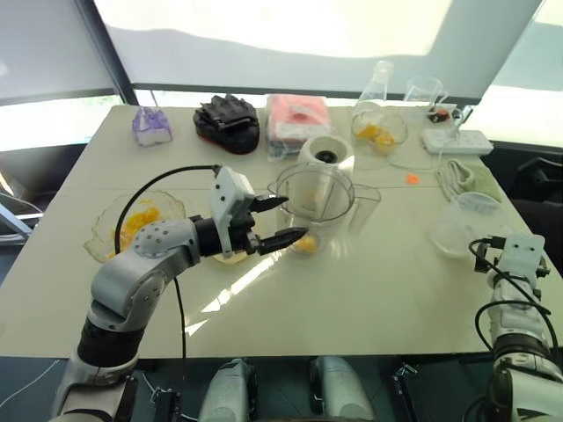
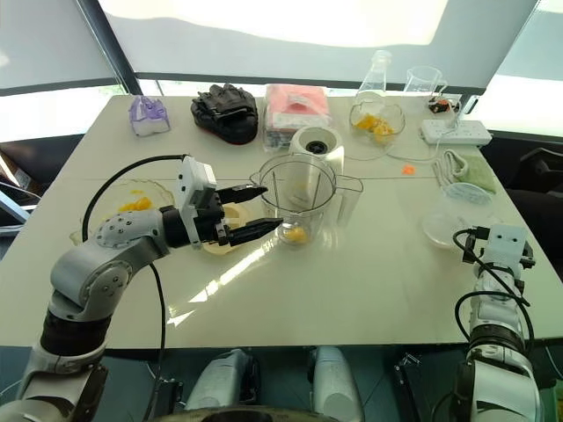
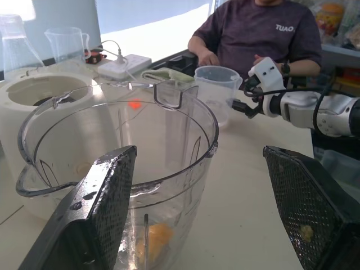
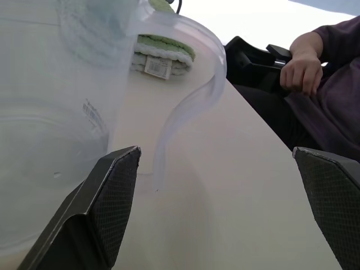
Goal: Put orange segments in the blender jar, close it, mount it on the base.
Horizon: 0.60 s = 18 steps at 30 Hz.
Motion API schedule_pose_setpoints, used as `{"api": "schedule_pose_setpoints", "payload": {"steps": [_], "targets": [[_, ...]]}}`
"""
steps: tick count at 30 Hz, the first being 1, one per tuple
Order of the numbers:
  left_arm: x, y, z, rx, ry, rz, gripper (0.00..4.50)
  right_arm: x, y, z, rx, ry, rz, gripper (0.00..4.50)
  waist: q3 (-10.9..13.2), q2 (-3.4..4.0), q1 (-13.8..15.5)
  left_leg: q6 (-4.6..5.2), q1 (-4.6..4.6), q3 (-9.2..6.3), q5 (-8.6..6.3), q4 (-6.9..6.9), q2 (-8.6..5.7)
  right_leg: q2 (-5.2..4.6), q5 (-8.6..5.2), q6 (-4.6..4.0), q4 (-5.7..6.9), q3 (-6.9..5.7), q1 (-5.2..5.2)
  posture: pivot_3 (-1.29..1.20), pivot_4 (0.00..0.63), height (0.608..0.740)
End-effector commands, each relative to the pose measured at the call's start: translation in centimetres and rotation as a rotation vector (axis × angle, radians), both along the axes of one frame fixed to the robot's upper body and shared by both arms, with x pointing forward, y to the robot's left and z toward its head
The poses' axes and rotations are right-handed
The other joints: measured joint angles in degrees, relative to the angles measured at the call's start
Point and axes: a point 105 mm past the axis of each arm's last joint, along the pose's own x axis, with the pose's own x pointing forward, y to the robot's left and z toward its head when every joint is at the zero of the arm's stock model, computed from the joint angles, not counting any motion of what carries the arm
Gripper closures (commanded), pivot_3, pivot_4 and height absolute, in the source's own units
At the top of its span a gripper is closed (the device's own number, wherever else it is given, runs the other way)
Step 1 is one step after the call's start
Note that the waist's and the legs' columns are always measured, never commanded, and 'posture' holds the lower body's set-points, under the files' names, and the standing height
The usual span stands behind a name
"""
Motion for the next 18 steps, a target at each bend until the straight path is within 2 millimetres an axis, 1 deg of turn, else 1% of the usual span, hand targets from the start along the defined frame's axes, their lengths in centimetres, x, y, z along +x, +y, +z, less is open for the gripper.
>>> {"api": "schedule_pose_setpoints", "payload": {"steps": [1,2,3,5,9,10,14,16,18], "targets": [[-0.7,-0.2,0.9,-0.001,-0.040,-0.017,0.72,0.2,-0.9,1.3,-0.026,-0.029,-0.023,0.51,0.00,0.00,0.03,0.00,0.00,0.00,0.00,0.00,0.00,0.00,0.00,0.00,0.00,0.00,0.00,0.00,0.150,0.740],[-0.6,-0.1,0.9,0.000,-0.040,-0.016,0.72,0.3,-1.1,1.4,-0.024,-0.029,-0.028,0.79,0.01,-0.01,0.05,0.00,0.00,-0.01,0.00,-0.01,0.00,0.00,0.00,0.00,0.00,0.00,0.00,0.00,0.150,0.740],[-0.6,-0.1,0.9,0.001,-0.039,-0.015,0.72,0.4,-1.1,1.5,-0.024,-0.029,-0.031,1.25,0.01,-0.01,0.06,0.00,0.00,-0.02,0.00,-0.02,0.00,0.01,0.00,0.00,0.00,-0.01,0.00,0.00,0.150,0.740],[-0.6,-0.1,1.0,0.002,-0.038,-0.013,0.72,0.5,-1.2,1.6,-0.019,-0.033,-0.037,2.31,0.01,-0.01,0.22,0.00,0.00,-0.02,0.00,-0.06,0.00,0.01,-0.01,0.01,-0.02,0.00,0.00,0.00,0.150,0.740],[-0.5,0.0,1.0,0.006,-0.038,-0.013,0.72,0.9,-0.9,1.7,-0.007,-0.050,-0.023,4.27,0.01,-0.01,0.31,0.00,-0.02,-0.02,0.00,-0.07,-0.02,-0.01,-0.01,0.03,-0.06,0.00,0.02,0.00,0.150,0.740],[-0.5,0.0,1.0,0.007,-0.037,-0.013,0.72,1.0,-0.8,1.7,-0.005,-0.054,-0.018,4.40,0.01,-0.01,0.29,0.00,-0.02,-0.02,0.00,-0.07,-0.02,-0.01,-0.01,0.03,-0.09,0.00,0.03,0.00,0.150,0.740],[-0.4,0.3,1.2,0.010,-0.039,-0.012,0.72,1.5,-0.1,2.0,-0.009,-0.071,0.018,4.40,0.03,-0.02,0.13,0.00,-0.02,-0.02,0.00,-0.07,-0.02,-0.02,-0.01,0.03,-0.12,0.00,0.04,0.00,0.150,0.740],[-0.5,0.7,1.6,0.021,-0.048,-0.011,0.72,1.8,0.1,3.0,-0.032,-0.114,0.028,4.40,0.03,-0.01,0.11,0.00,-0.01,-0.03,0.00,-0.07,-0.01,-0.01,-0.01,0.03,-0.12,0.00,0.04,0.00,0.150,0.740],[-0.4,1.5,2.0,0.044,-0.062,-0.006,0.72,2.2,0.4,5.1,-0.077,-0.184,0.055,4.40,0.08,0.05,0.11,0.00,-0.01,-0.04,0.00,-0.08,-0.01,-0.01,-0.01,0.03,-0.11,-0.01,0.03,0.00,0.150,0.740]]}}
